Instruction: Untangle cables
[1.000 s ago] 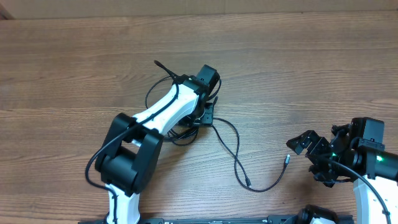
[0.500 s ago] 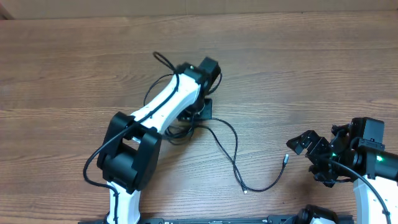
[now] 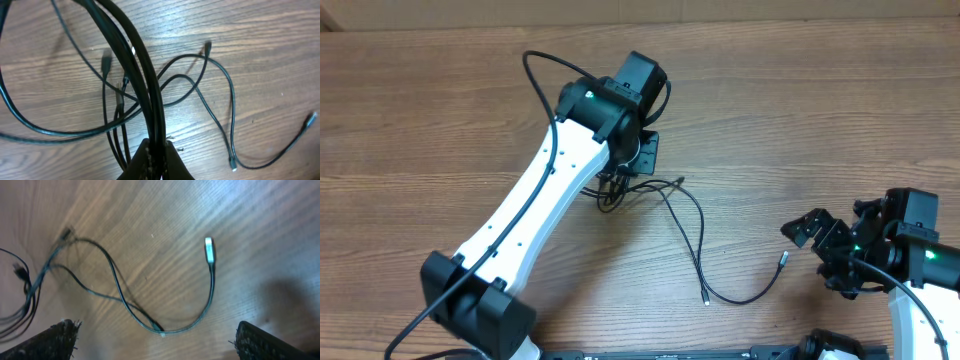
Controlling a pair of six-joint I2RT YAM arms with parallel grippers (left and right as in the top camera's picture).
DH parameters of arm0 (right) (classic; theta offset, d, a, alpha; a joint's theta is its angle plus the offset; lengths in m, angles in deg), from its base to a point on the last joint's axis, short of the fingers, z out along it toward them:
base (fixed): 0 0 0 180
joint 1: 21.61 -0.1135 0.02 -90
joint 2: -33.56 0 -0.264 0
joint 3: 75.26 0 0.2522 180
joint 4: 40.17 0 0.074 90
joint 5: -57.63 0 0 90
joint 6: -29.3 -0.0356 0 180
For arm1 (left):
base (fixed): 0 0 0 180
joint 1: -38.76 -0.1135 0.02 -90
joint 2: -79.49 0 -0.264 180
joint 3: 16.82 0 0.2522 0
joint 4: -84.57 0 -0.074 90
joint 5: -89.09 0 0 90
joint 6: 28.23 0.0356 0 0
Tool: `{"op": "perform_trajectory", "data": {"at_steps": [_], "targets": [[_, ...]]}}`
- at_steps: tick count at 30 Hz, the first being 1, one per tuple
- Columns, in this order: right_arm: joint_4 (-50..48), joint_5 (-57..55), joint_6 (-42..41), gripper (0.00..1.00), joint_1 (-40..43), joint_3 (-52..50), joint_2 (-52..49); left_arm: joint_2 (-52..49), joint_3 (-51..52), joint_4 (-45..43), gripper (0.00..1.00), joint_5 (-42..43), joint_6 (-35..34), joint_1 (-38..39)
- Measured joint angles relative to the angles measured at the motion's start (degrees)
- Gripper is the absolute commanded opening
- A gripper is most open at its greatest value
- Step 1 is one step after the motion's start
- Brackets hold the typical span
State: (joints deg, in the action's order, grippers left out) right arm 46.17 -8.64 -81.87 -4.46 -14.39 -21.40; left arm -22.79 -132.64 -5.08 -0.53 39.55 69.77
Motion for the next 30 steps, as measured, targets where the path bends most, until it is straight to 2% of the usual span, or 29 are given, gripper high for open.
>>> {"op": "perform_trajectory", "data": {"at_steps": [3,14,20,23,30], "targets": [[-2.93,0.0,-0.04,1.0,0.0,0.0,-0.02,2.45,0.0,0.13,0.04,-0.02,2.14,0.0],[-3.15,0.02,0.0,1.0,0.0,0.0,-0.07,16.63,0.0,0.15,0.04,-0.02,6.51,0.0],[-3.32,0.0,-0.02,1.0,0.0,0.0,-0.07,20.57,0.0,0.2,0.04,0.04,8.61,0.0],[-4.44,0.0,-0.02,1.0,0.0,0.0,-0.07,21.46,0.0,1.84,0.04,1.92,13.49,0.0],[-10.51,4.39,0.0,1.0,0.02,-0.02,-0.07,21.59,0.0,8.61,0.04,12.98,30.86,0.0]]}}
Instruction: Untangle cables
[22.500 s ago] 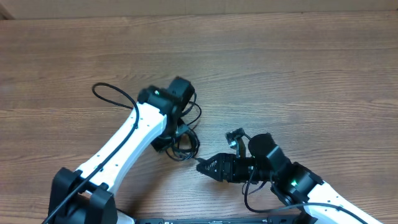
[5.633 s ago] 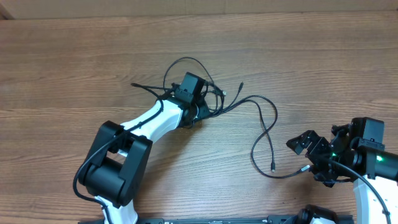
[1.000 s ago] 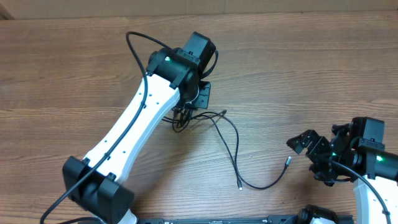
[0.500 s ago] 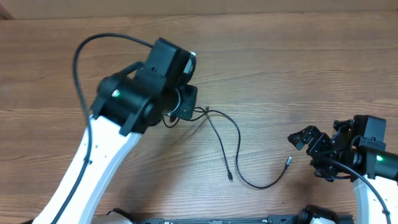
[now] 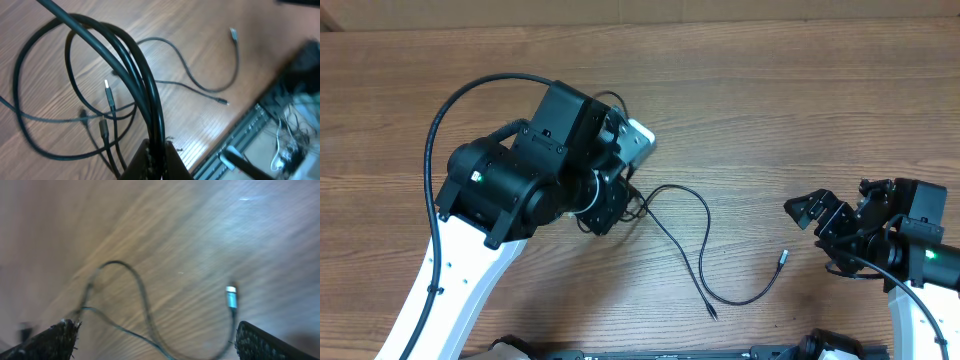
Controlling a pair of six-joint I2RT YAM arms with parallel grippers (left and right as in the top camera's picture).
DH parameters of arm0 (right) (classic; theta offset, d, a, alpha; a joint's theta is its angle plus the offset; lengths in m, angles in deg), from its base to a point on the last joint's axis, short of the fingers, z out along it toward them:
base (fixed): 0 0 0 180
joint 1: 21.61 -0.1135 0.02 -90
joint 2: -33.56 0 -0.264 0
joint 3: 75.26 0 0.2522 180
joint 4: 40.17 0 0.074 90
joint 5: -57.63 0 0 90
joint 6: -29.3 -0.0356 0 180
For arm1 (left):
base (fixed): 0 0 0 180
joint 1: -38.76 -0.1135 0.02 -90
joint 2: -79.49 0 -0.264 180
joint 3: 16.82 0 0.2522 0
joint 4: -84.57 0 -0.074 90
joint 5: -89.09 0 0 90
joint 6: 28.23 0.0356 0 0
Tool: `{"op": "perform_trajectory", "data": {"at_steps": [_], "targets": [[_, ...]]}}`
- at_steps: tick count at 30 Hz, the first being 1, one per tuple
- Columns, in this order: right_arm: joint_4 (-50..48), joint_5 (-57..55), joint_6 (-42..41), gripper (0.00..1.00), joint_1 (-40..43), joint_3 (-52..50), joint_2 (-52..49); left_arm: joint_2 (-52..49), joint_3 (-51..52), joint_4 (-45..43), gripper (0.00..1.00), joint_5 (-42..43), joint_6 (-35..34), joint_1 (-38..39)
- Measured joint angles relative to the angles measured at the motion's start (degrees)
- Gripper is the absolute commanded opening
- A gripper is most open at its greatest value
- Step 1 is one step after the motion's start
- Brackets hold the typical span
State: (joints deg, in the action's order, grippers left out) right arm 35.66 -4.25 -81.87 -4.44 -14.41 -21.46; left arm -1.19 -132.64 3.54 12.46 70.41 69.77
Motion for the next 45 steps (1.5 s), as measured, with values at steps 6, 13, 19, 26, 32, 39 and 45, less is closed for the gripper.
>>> {"op": "perform_trajectory", "data": {"at_steps": [6,13,19,26,32,39,45], "targets": [[-3.98,14.56,2.75,1.0,-2.16,0.0,0.0,0.0,0.0,-2.08,0.04,11.15,9.99,0.0],[-11.93,21.42,5.01,1.0,-14.36,-0.09,0.0,0.02,0.0,-12.92,0.04,27.67,14.73,0.0],[-26.8,21.38,5.38,1.0,-26.43,-0.2,-1.27,0.13,0.0,-14.82,0.04,37.11,15.54,0.0],[-28.24,0.37,-1.9,1.0,-35.78,-0.2,-6.4,0.33,0.0,-13.09,0.04,41.13,15.54,-0.17],[-19.56,-23.67,-15.32,1.0,-34.49,-0.28,-13.16,2.6,0.0,-12.79,0.04,41.53,15.54,-5.44],[-19.32,-31.28,-20.26,1.0,-28.72,-0.28,-15.39,6.58,0.0,-12.61,0.06,31.58,12.33,-14.69],[-19.21,-28.74,-20.13,1.0,-27.06,-0.28,-15.41,3.37,0.0,-12.63,0.28,22.03,5.38,-16.13]]}}
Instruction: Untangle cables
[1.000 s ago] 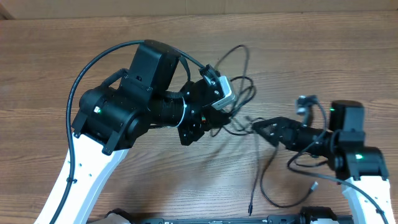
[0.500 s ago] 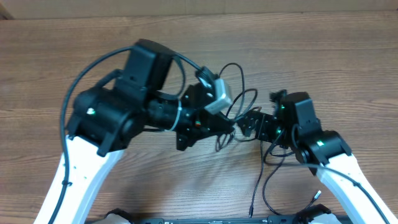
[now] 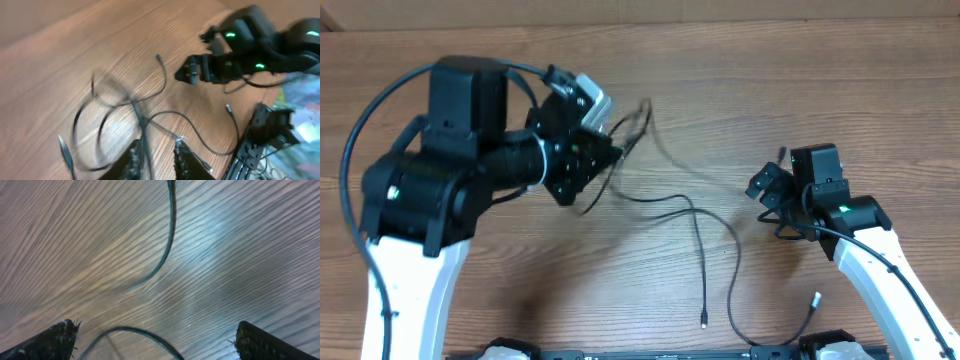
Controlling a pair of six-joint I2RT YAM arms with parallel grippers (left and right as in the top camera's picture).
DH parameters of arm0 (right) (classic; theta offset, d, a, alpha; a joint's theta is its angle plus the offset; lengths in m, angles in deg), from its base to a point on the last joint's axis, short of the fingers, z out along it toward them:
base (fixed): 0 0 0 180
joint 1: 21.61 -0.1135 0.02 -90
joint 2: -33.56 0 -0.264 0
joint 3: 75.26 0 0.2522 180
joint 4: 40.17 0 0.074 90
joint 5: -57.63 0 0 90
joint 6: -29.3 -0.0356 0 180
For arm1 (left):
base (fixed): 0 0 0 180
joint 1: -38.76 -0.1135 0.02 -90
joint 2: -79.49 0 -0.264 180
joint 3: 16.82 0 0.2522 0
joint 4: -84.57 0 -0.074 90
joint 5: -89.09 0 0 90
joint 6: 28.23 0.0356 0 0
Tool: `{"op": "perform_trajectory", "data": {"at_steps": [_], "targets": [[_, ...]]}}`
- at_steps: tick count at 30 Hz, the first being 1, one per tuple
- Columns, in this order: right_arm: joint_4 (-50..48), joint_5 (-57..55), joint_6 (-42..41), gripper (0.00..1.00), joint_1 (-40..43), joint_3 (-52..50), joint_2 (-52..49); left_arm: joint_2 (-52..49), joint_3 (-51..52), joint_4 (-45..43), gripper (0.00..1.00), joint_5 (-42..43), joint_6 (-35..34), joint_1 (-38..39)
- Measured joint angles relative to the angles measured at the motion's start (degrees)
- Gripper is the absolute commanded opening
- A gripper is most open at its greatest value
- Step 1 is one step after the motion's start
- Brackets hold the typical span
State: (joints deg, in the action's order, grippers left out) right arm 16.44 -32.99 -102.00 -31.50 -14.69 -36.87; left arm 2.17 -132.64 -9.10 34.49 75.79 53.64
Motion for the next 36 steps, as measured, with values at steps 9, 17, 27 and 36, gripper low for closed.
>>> {"op": "perform_trajectory", "data": {"at_steps": [9,17,27,36], "targets": [[4.83,6.45,2.21,1.0,0.0,0.0,0.0,-9.64,0.0,0.02,0.98,-3.1,-10.75,0.02],[8.44,7.87,2.38,1.0,0.0,0.0,0.02,-18.34,0.0,3.76,1.0,-3.37,-15.85,0.02],[9.29,7.93,2.34,1.0,0.0,0.0,-0.87,-26.88,0.0,8.98,0.96,-9.03,-16.68,4.74],[10.45,7.93,2.34,1.0,0.0,0.0,-2.27,-35.47,0.0,4.85,0.88,-20.52,-22.05,13.73]]}}
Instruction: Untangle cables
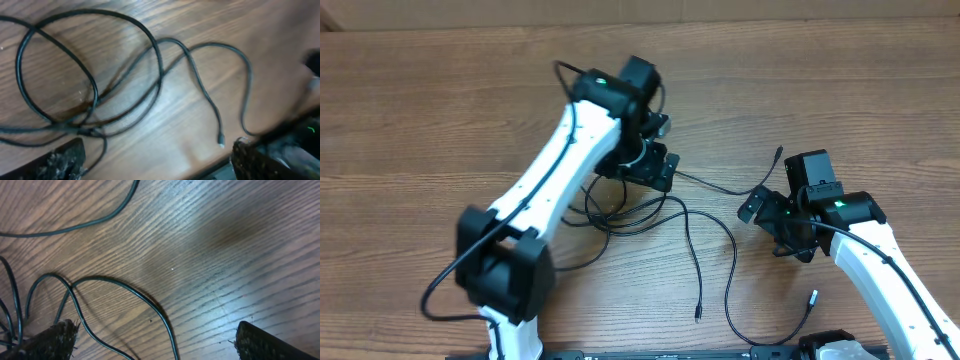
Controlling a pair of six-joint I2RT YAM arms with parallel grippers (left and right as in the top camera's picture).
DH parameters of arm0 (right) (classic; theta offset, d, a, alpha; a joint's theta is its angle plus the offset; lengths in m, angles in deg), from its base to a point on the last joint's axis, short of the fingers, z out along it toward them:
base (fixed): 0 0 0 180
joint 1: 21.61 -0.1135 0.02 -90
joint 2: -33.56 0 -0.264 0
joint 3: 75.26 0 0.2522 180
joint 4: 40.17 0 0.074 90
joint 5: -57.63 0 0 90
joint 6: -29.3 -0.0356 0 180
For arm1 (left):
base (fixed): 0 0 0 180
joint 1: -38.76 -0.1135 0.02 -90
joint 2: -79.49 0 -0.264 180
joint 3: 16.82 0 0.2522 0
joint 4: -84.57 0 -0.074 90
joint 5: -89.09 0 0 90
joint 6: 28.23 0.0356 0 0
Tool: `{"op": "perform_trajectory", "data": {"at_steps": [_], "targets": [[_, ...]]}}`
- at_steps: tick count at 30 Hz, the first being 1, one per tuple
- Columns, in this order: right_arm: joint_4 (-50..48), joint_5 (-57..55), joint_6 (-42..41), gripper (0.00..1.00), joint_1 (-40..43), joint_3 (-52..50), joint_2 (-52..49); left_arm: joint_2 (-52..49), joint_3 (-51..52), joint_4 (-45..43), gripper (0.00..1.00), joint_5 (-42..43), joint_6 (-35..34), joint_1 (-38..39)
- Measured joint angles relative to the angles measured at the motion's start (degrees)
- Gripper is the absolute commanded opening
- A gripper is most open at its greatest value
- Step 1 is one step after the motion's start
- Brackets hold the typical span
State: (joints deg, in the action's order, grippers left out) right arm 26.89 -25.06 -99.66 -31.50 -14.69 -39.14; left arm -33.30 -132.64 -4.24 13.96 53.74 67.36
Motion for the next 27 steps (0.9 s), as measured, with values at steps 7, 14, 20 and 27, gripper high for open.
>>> {"op": "perform_trajectory", "data": {"at_steps": [7,14,20,27], "targets": [[0.28,-0.02,0.02,1.0,0.0,0.0,0.0,-6.91,0.0,-1.2,0.76,-2.95,-5.42,1.97],[0.31,0.0,0.02,1.0,0.0,-0.02,0.0,-13.05,0.0,-2.62,0.63,-3.19,-7.74,3.78],[0.31,0.0,0.02,1.0,0.0,0.0,0.0,-16.76,0.0,-5.95,0.04,-2.93,-10.01,6.38],[0.31,0.28,0.02,1.0,0.02,0.0,0.0,-17.38,-2.99,-2.32,0.04,-2.89,-10.4,6.88]]}}
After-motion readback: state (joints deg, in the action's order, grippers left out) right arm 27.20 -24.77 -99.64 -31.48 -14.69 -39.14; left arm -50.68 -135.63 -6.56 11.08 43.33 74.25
